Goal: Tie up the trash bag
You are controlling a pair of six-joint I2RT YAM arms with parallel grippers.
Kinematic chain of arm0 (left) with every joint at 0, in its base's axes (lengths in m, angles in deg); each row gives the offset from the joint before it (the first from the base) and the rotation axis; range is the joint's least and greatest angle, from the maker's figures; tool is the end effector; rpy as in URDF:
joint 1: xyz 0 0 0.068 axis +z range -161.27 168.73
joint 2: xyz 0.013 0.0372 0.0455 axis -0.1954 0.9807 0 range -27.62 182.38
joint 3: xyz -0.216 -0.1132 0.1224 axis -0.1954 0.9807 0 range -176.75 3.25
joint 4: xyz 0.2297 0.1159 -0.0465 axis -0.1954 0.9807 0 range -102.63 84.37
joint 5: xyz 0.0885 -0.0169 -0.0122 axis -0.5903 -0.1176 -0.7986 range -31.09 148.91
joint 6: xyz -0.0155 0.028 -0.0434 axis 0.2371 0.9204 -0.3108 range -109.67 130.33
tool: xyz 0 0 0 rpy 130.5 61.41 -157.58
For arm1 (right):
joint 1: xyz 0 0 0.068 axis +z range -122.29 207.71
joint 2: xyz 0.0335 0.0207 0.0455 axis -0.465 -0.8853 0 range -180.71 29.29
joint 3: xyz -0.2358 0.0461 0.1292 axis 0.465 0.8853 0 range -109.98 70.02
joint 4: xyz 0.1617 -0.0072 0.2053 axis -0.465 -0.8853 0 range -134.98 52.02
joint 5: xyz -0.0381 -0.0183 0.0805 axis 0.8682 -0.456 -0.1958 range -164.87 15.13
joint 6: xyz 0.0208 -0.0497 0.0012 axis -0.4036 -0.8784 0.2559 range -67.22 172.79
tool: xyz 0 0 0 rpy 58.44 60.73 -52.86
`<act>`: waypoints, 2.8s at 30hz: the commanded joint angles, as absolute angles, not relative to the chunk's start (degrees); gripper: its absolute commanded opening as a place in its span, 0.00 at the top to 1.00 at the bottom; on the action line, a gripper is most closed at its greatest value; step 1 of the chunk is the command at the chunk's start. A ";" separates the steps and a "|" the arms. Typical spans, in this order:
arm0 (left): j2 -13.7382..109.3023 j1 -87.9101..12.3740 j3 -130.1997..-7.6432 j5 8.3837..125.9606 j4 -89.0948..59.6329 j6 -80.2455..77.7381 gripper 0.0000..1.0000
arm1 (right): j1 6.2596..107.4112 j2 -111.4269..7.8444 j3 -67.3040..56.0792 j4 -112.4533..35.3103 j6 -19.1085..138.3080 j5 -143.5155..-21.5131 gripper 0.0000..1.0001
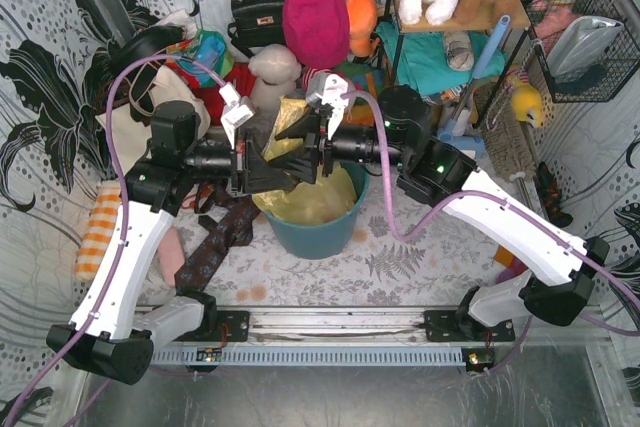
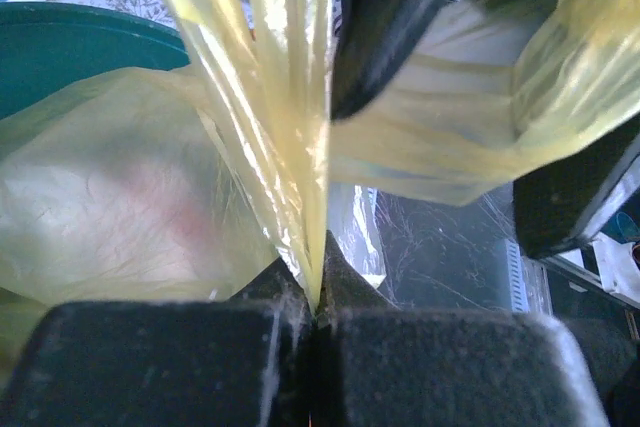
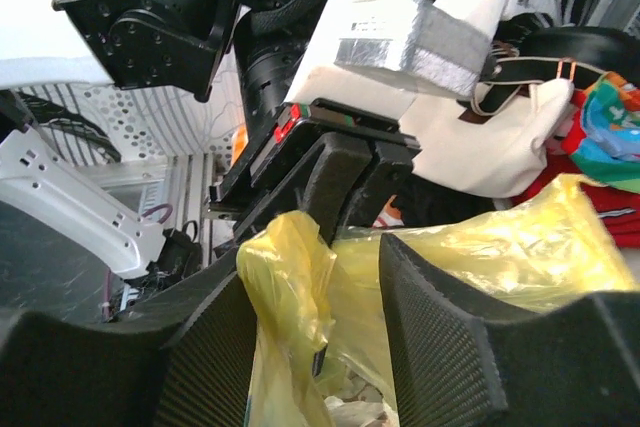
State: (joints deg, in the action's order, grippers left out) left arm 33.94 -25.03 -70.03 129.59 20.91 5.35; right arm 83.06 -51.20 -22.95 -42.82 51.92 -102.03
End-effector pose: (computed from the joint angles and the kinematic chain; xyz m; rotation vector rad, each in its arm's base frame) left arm 0.1879 -0.0805 0.4222 0.9606 1.6621 -1.4016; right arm 0.1614 0.2621 0.4994 -1.0693 1.1252 1.1042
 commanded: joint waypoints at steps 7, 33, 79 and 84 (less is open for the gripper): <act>33.99 -25.74 -71.90 129.98 21.02 7.26 1.00 | 83.32 -46.27 -30.82 -43.81 53.30 -94.23 0.42; 34.82 -26.25 -72.69 130.04 19.81 7.08 1.00 | 57.67 -62.59 -44.57 -43.42 85.59 -136.61 0.32; 29.18 -26.30 -83.01 100.80 13.10 5.02 0.12 | 64.45 -66.53 -45.94 -49.06 79.68 -125.72 1.00; 30.87 -26.23 -89.59 101.13 11.43 1.47 0.10 | 64.45 -66.53 -45.56 -50.41 78.79 -123.06 1.00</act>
